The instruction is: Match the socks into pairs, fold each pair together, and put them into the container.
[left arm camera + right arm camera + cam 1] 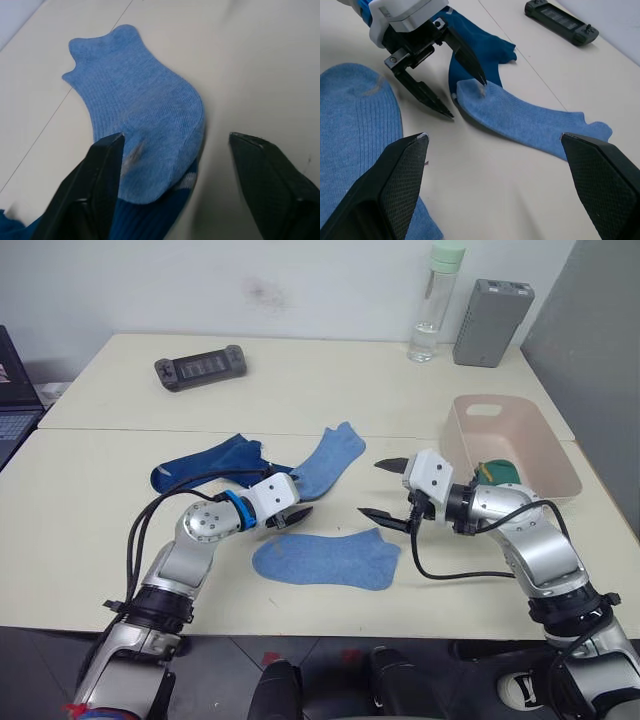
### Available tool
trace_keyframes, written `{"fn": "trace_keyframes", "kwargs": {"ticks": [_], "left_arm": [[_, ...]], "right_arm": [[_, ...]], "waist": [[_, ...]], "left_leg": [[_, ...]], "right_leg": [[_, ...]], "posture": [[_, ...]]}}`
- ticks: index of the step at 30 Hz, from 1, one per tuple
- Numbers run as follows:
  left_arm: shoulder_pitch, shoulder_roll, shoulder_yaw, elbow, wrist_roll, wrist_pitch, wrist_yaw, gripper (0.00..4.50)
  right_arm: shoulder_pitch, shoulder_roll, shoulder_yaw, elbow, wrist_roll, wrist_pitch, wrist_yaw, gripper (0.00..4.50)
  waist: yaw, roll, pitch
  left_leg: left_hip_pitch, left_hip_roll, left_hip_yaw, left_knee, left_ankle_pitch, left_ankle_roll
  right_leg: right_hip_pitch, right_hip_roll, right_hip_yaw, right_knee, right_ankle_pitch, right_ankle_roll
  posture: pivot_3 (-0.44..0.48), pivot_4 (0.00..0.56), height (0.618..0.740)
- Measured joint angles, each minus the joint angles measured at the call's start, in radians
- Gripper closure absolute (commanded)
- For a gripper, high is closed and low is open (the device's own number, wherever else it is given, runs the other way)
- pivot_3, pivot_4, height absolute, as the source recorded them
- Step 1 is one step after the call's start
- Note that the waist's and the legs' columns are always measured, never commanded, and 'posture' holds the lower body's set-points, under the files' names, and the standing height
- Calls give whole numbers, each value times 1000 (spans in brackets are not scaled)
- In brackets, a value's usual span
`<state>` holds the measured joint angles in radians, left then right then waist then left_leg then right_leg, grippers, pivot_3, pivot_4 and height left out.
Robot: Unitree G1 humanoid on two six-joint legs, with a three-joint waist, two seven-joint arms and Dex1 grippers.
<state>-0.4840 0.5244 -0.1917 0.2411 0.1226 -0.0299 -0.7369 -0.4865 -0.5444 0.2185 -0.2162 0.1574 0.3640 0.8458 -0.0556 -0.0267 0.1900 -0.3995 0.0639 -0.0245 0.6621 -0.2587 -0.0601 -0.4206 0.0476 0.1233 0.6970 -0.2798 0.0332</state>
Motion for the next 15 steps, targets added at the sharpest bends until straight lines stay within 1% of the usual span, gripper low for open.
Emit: {"fn": "trace_keyframes", "kwargs": {"ticks": [2, 4, 5, 7, 15], "left_arm": [[-10, -10, 0, 16, 5, -4, 10, 2818], [-19, -16, 0, 36, 9, -10, 15, 3555], [-20, -18, 0, 41, 10, -17, 18, 3818], [-20, -22, 0, 42, 10, -21, 18, 4483], [-19, -23, 1, 36, -3, -22, 23, 4483]], "right_arm": [[5, -1, 0, -8, -1, 0, 0, 0], [7, -1, 0, -16, -2, 0, 0, 0], [7, -1, 0, -19, -4, 0, 0, 0], [7, -1, 1, -19, -12, 0, 0, 0], [7, 0, 1, -19, -18, 0, 5, 0]], "waist": [[-1, 0, 0], [-1, 0, 0], [-1, 0, 0], [0, 0, 0], [0, 0, 0]], "left_leg": [[0, 0, 0, 0, 0, 0], [0, 0, 0, 0, 0, 0], [0, 0, 0, 0, 0, 0], [0, 0, 0, 0, 0, 0], [0, 0, 0, 0, 0, 0]], "right_leg": [[0, 0, 0, 0, 0, 0], [0, 0, 0, 0, 0, 0], [0, 0, 0, 0, 0, 0], [0, 0, 0, 0, 0, 0], [0, 0, 0, 0, 0, 0]], "posture": [[0, 150, 740], [0, 150, 740], [0, 150, 740], [0, 150, 740], [0, 150, 740]]}}
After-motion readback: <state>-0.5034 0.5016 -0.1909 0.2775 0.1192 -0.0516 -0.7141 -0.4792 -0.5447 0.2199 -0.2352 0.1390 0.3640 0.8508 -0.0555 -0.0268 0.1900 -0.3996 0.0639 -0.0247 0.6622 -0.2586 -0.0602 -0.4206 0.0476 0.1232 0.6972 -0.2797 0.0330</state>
